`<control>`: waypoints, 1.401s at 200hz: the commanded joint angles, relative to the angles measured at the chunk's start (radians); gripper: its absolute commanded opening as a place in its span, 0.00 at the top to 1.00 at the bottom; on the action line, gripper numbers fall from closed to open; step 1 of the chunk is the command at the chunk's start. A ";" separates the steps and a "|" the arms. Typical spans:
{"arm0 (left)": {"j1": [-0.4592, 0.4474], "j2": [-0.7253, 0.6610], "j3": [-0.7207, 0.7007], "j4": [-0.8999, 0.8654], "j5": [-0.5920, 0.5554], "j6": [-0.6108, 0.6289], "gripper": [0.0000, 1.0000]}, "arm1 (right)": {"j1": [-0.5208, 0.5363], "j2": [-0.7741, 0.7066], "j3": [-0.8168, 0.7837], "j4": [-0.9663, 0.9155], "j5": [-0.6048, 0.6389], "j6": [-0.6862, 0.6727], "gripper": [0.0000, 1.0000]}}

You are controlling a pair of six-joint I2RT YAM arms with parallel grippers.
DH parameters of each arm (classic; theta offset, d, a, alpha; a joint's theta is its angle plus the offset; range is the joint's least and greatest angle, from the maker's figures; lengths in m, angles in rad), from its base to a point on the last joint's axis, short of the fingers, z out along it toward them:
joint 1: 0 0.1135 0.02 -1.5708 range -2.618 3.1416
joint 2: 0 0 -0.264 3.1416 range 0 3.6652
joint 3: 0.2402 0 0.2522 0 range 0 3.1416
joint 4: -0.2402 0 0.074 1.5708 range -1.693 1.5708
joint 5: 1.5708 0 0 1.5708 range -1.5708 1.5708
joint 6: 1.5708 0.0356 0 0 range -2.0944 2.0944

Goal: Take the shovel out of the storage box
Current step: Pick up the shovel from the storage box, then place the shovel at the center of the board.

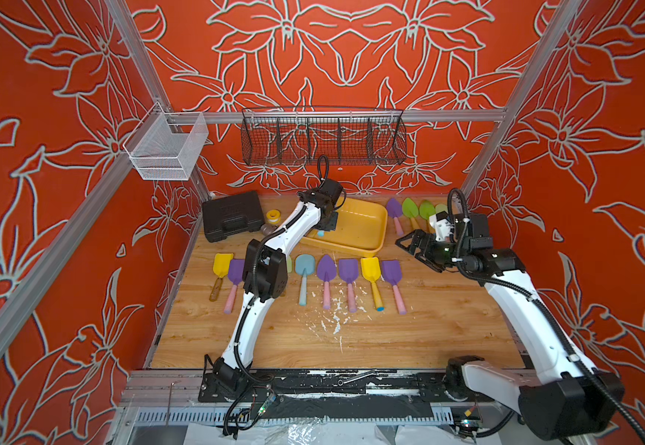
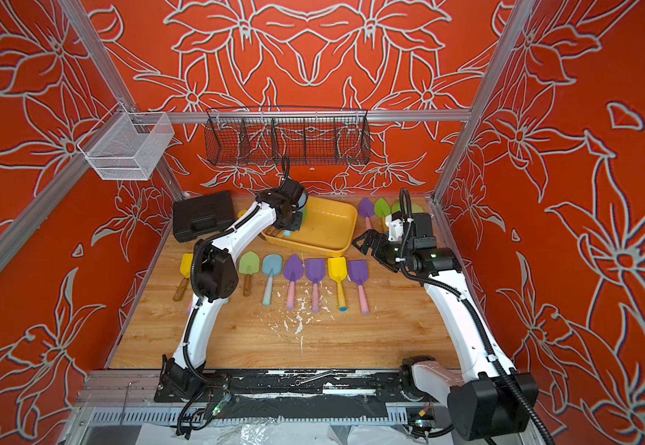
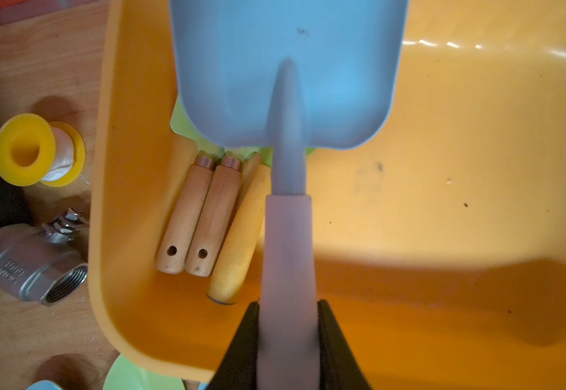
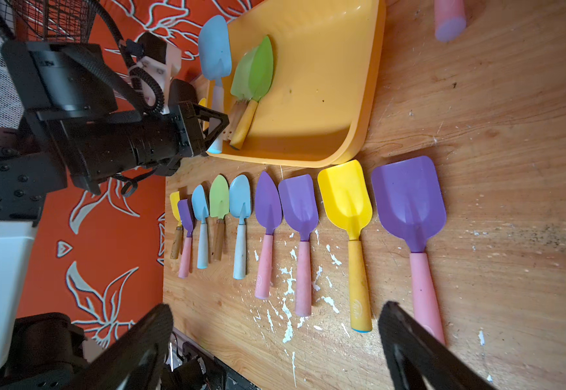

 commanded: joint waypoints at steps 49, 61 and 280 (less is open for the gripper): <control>-0.063 -0.170 -0.038 -0.020 0.072 -0.045 1.00 | -0.002 0.055 0.009 0.174 0.020 0.120 0.04; -0.077 -0.200 -0.056 -0.020 0.089 -0.061 1.00 | -0.002 0.073 0.009 0.218 0.007 0.147 0.06; -0.240 -0.371 -0.204 0.003 0.231 -0.204 1.00 | 0.188 0.434 0.142 0.524 -0.038 0.290 0.36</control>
